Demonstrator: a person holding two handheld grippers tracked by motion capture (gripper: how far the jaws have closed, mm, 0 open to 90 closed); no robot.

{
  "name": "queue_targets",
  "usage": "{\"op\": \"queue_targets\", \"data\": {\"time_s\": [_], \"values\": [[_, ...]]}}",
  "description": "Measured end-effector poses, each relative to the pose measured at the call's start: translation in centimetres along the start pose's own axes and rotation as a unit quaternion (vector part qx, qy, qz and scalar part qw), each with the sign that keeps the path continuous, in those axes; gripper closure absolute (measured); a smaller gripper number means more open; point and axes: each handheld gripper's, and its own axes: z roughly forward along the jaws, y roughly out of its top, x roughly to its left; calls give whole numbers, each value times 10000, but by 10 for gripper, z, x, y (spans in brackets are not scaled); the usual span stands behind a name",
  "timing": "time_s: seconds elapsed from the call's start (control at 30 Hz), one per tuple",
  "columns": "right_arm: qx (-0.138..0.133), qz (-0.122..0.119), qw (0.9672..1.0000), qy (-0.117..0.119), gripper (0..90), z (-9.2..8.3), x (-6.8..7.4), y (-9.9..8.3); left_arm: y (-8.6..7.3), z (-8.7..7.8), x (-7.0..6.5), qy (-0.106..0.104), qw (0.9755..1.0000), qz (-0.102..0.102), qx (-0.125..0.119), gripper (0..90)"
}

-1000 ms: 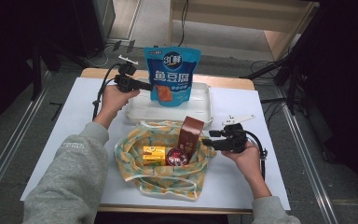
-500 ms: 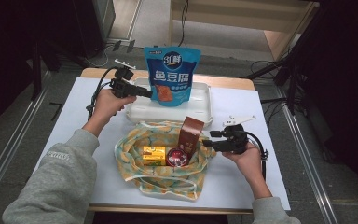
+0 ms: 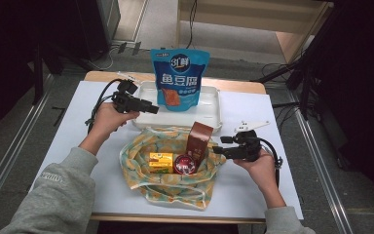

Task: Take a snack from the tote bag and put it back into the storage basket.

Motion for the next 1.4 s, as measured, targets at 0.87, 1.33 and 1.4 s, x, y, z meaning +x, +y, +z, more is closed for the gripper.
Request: {"op": "queue_targets", "data": {"time_s": [0.87,1.33,1.4], "values": [[65,-98,9999,121,367,-5,13,8,-50,-15,-26,-363,9993,61,-59,408],[163,-190,9996,103,350,-6,22,13,-62,-31,-33,-504,9986,15,-171,393],[139,-273,9994,128,351,-6,24,15,-64,-31,-32,-512,9986,-9,-161,392]]}}
